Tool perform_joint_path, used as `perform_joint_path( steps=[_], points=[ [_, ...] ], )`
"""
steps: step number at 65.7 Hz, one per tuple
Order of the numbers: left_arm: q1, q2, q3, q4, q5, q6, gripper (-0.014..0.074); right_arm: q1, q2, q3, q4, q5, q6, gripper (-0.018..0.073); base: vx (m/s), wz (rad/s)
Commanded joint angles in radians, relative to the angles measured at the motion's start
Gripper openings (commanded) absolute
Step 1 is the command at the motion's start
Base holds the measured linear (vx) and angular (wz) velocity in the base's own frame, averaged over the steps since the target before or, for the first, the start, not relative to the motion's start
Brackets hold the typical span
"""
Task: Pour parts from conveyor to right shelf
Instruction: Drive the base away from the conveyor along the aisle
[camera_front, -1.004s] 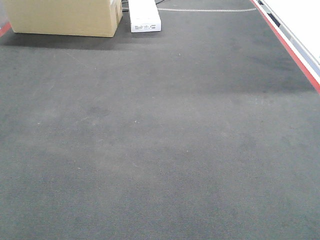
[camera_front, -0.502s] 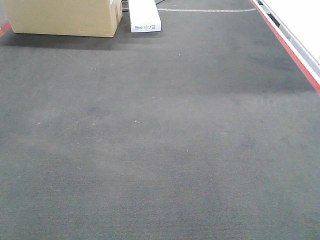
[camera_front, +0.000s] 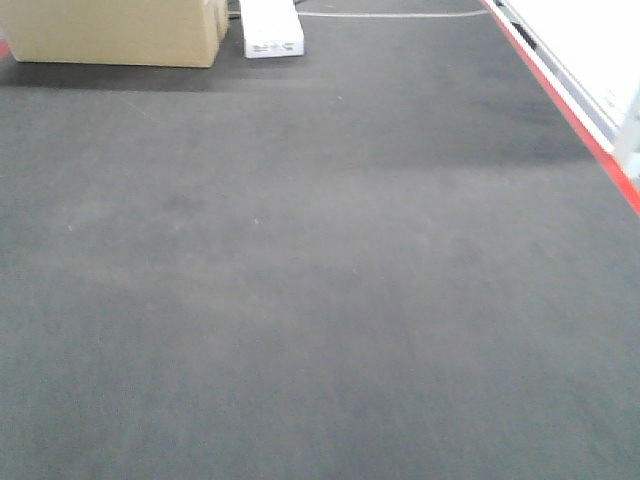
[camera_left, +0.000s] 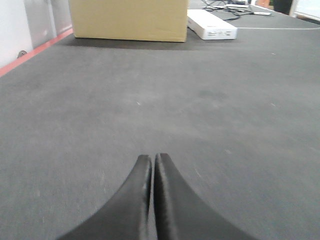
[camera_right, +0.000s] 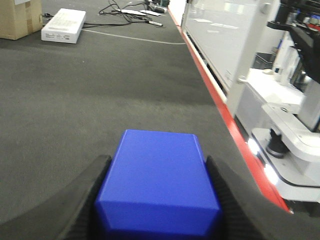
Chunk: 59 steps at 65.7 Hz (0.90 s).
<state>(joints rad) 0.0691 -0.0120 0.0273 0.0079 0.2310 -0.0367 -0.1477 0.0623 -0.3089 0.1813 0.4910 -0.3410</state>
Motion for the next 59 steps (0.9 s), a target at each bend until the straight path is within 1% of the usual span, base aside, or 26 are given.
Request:
perform_joint_path(
  steps=[1, 13, 30, 47, 59],
  points=[
    [-0.004, -0.013, -0.02, -0.008, -0.074, -0.008, -0.0006, -0.004, 0.014, -0.025, -0.002, -0.078, -0.007, -0.0005, -0.26, -0.14],
    [-0.004, -0.013, -0.02, -0.008, -0.074, -0.008, -0.0006, -0.004, 0.014, -0.025, -0.002, -0.078, -0.007, -0.0005, -0.31, -0.22],
    [-0.004, -0.013, -0.02, -0.008, -0.074, -0.008, -0.0006, -0.004, 0.014, -0.025, -0.002, -0.078, -0.007, -0.0005, -0.41, -0.38],
    [-0.004, -0.013, -0.02, -0.008, -0.074, -0.008, -0.0006, -0.004, 0.014, -0.025, -0.002, -0.078, -0.007, -0.0005, -0.47, -0.49],
    [-0.004, -0.013, -0.02, -0.008, -0.074, -0.008, -0.0006, -0.004, 0.014, -0.025, -0.002, -0.078, -0.007, -0.0005, -0.48, -0.66]
  ],
)
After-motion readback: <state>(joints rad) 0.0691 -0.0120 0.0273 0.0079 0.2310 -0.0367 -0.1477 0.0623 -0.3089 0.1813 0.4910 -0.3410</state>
